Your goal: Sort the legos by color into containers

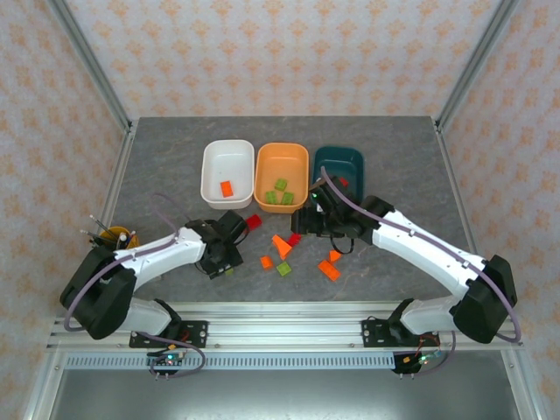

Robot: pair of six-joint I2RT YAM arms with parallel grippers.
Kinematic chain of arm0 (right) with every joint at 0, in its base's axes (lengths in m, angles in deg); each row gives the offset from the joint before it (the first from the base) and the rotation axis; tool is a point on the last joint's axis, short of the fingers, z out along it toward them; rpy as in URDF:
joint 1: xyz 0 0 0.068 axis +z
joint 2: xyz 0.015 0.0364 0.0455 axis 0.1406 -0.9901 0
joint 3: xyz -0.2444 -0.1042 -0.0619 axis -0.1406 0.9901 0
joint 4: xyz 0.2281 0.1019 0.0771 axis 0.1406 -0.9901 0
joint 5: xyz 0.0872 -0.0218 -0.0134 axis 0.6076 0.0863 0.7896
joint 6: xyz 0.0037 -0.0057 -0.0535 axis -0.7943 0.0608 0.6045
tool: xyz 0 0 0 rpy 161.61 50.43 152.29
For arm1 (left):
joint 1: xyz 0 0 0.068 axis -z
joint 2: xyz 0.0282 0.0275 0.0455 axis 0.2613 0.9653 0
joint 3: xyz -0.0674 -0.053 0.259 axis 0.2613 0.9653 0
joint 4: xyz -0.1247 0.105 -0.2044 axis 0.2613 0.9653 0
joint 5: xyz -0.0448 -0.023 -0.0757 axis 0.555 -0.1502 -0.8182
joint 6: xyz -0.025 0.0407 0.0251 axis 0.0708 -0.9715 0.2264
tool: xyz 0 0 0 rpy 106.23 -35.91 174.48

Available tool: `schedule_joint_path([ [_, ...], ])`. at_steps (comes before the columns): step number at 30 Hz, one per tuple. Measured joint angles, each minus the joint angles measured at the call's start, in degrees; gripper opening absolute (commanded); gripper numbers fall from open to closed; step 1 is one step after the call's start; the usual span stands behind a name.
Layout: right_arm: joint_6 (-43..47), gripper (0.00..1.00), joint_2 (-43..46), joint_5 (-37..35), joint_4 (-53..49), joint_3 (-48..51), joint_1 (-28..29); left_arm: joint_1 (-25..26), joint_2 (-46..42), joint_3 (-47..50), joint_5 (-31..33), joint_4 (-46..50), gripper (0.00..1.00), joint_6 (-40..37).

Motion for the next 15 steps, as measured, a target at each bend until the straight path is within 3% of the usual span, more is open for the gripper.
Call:
schedule_joint_path([
  [2,-0.2,0.72,0.0,0.0,0.0,-0.1,0.0,0.0,0.5,0.0,-0.1,-0.1,0.36,-0.7],
  [5,-0.4,0.72,0.0,0.0,0.2,-0.2,0.0,0.0,1.1,-0.1,-0.1,-0.5,0.26,-1.7],
  [10,-0.6,0.71,0.0,-0.7,0.1,-1.4,0.0,0.0,1.3,-3.6,0.4,1.1,0.20,-3.1],
  [15,-0.7,0.71,1.2,-3.5,-0.8,-4.3,-0.7,-0.5,2.2,-17.0,1.7,6.1,0.20,-6.7],
])
